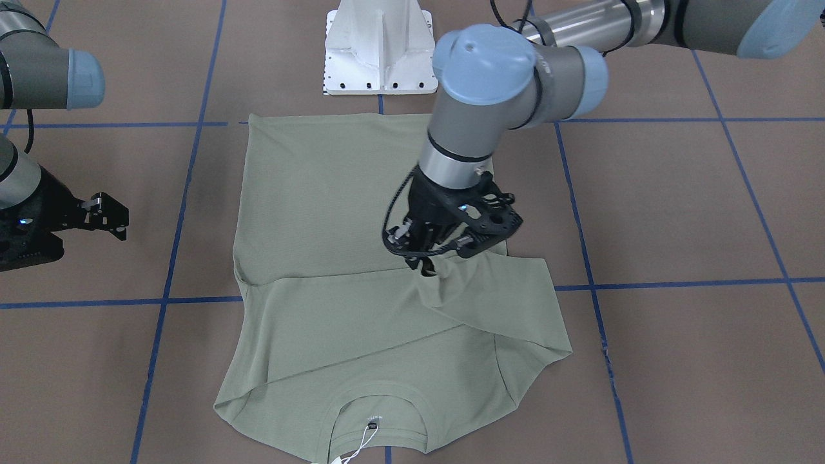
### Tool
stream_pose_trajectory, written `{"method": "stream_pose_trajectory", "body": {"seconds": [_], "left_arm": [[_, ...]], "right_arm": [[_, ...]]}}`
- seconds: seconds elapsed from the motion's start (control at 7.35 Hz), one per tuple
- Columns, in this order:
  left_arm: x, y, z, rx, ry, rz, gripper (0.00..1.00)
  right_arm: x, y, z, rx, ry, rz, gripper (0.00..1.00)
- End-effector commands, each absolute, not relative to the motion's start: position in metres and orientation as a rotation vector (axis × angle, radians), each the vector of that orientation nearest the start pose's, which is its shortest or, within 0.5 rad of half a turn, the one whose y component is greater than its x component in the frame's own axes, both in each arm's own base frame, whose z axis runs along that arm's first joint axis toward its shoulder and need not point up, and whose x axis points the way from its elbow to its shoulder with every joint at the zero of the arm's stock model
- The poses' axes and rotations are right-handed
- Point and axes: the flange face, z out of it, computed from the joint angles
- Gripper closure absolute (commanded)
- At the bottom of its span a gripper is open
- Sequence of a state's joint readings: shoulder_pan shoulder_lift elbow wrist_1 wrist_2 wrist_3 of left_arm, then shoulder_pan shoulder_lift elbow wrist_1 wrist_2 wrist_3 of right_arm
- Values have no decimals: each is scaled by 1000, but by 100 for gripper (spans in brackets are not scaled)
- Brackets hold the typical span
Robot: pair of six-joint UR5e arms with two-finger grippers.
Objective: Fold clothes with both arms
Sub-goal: 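Lift the sleeve with the left gripper and fold it across the shirt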
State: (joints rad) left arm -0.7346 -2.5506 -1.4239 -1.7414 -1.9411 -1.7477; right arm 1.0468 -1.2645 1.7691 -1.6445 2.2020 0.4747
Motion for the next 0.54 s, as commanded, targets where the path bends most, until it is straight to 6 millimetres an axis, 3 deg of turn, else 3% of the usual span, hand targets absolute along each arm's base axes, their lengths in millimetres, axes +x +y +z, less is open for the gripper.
{"method": "stream_pose_trajectory", "body": {"seconds": [0.0,0.14,0.41], "left_arm": [[557,-544,26,-145,1106,-657,100],[589,-546,11,-179,1103,-673,100],[611,-543,23,-147,1092,-693,100]], "right_arm": [[-232,-551,413,63,-743,-180,0],[-231,-549,417,59,-741,-178,0],[-229,-549,419,55,-739,-175,0]]}}
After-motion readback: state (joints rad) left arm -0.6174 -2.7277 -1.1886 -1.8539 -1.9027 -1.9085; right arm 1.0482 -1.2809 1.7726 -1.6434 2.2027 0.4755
